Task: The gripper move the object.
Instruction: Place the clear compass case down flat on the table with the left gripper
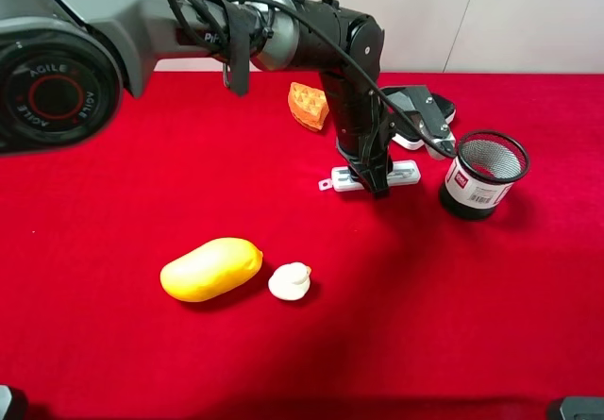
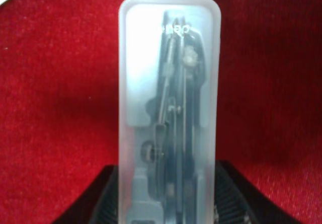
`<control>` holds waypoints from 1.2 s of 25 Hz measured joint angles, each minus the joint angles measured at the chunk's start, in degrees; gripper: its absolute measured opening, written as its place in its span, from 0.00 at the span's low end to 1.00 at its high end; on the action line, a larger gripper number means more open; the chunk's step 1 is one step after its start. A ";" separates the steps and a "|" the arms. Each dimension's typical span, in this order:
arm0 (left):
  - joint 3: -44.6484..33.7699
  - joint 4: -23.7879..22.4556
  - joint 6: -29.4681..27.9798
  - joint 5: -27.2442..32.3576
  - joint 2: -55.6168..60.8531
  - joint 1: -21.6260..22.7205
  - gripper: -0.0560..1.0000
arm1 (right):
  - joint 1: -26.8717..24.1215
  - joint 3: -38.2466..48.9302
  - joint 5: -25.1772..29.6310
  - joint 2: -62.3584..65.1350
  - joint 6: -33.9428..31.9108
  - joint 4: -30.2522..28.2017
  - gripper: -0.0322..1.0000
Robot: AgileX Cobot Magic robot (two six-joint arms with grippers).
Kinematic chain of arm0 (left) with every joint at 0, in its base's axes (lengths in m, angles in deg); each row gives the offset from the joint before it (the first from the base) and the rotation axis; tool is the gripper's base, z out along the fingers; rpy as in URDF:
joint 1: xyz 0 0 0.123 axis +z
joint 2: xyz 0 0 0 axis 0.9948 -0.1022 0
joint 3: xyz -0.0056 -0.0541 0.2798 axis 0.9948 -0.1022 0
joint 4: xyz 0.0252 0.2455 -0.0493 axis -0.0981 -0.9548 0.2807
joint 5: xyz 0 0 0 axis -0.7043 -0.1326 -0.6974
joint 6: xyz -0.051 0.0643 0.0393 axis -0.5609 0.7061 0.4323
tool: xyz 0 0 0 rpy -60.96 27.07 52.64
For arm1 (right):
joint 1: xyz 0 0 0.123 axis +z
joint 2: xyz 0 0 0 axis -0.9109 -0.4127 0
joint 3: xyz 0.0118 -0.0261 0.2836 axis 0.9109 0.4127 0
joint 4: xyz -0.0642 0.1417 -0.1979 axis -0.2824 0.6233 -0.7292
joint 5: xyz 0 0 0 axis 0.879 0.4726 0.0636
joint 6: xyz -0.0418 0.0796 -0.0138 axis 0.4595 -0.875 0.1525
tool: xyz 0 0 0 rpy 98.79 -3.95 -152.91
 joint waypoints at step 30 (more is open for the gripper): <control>0.00 0.22 0.31 -0.16 -0.17 0.00 0.44 | 0.00 0.00 -0.06 0.00 0.00 0.00 0.70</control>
